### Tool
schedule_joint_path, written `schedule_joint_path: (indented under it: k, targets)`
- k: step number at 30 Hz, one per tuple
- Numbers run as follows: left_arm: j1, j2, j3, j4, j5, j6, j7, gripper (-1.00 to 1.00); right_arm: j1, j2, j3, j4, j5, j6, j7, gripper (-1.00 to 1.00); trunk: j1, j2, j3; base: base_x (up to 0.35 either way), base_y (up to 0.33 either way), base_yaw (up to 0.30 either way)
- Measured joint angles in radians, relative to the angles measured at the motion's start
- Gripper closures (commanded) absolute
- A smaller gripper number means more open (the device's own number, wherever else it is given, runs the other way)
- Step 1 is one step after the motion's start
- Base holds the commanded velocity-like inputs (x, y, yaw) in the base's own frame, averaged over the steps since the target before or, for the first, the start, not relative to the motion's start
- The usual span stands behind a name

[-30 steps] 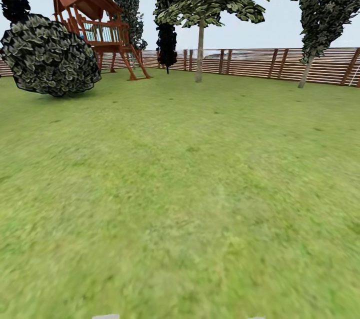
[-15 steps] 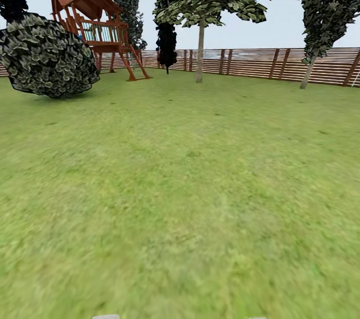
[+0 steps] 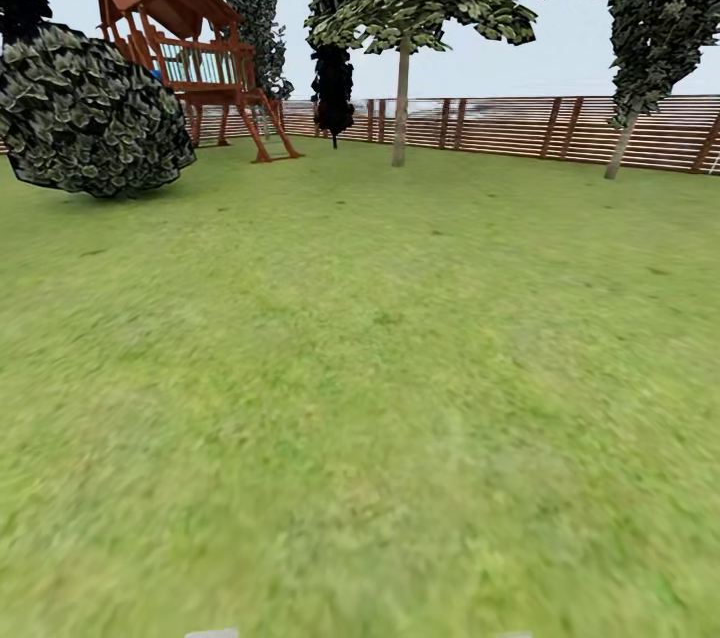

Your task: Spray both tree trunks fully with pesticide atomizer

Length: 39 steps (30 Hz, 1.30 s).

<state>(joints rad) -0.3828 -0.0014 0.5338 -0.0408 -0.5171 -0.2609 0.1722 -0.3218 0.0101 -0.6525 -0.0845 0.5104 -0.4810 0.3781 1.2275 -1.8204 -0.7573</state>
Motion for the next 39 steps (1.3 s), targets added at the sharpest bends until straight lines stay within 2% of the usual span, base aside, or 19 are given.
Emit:
schedule_joint_path:
  k: [39]
  targets:
    - [0.0,-0.001,0.0,0.001,0.0,0.0,0.0,1.0,0.0,-0.001,0.0,0.0,0.0,0.0,0.0,-1.0,0.0,0.0,0.0,0.339,0.0,0.0]
